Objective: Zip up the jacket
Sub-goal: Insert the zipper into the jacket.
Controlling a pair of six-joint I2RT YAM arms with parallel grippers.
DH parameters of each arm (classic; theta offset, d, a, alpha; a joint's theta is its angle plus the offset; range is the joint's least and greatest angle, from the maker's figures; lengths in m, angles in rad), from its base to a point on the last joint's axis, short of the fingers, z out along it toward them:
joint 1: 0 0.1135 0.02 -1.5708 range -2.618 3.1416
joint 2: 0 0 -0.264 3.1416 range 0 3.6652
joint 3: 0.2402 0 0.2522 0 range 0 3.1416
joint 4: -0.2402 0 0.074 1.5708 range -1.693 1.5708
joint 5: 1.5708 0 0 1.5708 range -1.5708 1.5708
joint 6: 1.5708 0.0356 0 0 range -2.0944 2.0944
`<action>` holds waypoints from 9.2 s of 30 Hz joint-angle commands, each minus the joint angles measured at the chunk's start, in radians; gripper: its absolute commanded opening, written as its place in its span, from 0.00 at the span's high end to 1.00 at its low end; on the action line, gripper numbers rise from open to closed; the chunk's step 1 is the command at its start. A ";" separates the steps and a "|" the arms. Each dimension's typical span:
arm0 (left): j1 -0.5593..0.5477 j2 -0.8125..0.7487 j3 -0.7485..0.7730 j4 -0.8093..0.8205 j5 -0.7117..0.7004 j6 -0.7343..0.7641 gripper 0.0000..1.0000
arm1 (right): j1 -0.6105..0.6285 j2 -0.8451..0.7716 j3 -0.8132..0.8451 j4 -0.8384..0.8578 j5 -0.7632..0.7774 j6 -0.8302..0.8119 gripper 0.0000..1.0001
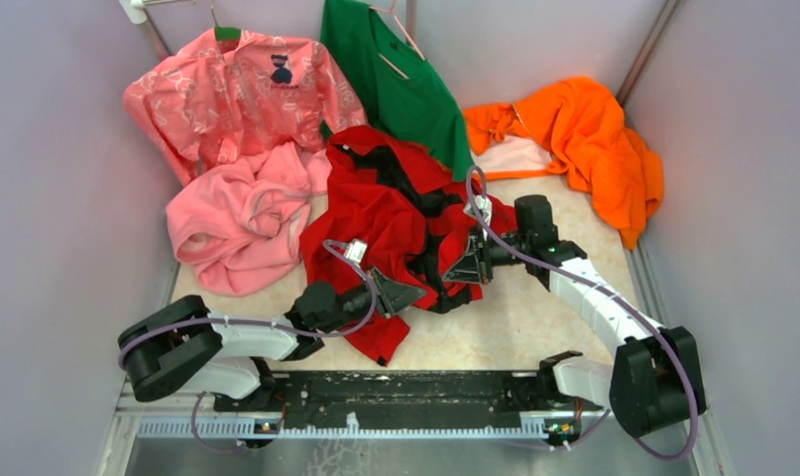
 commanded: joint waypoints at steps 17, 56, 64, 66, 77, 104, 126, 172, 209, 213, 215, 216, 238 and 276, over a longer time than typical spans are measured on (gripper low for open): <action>-0.012 0.031 0.006 0.069 -0.003 -0.017 1.00 | -0.007 -0.022 0.016 0.059 -0.036 0.007 1.00; -0.071 -0.025 0.193 -0.444 -0.041 0.237 1.00 | -0.005 -0.029 0.007 0.063 0.021 0.004 1.00; -0.056 -0.054 0.216 -0.492 0.017 0.294 1.00 | 0.012 -0.035 0.007 0.043 0.112 -0.023 1.00; -0.046 -0.024 0.258 -0.563 0.077 0.320 1.00 | 0.018 -0.034 0.005 0.046 0.102 -0.021 1.00; -0.021 0.066 0.278 -0.580 0.191 0.324 1.00 | 0.019 -0.032 -0.004 0.075 0.074 0.016 1.00; 0.014 -0.049 0.176 -0.470 0.195 0.259 0.47 | 0.019 -0.029 -0.014 0.098 0.015 0.008 1.00; 0.012 -0.326 0.182 -0.800 0.197 0.335 0.31 | 0.019 -0.024 -0.027 0.144 0.004 0.057 1.00; -0.101 -0.051 0.235 -0.563 -0.130 -0.183 0.99 | 0.019 -0.027 -0.038 0.174 -0.008 0.076 1.00; 0.108 0.131 0.539 -1.176 0.388 0.165 1.00 | 0.035 -0.025 -0.068 0.253 -0.033 0.169 1.00; 0.139 0.162 0.526 -1.128 0.488 0.130 1.00 | 0.036 -0.027 -0.066 0.259 -0.040 0.178 1.00; 0.153 0.173 0.512 -1.109 0.522 0.124 1.00 | 0.035 -0.027 -0.064 0.258 -0.042 0.178 1.00; 0.159 0.177 0.508 -1.110 0.535 0.125 1.00 | 0.036 -0.028 -0.063 0.257 -0.044 0.178 1.00; 0.199 0.306 0.638 -1.409 0.565 0.378 1.00 | 0.035 0.008 -0.091 0.322 -0.055 0.235 1.00; -0.085 -0.448 0.264 -0.900 0.121 0.747 0.42 | 0.035 0.034 -0.092 0.331 -0.050 0.248 1.00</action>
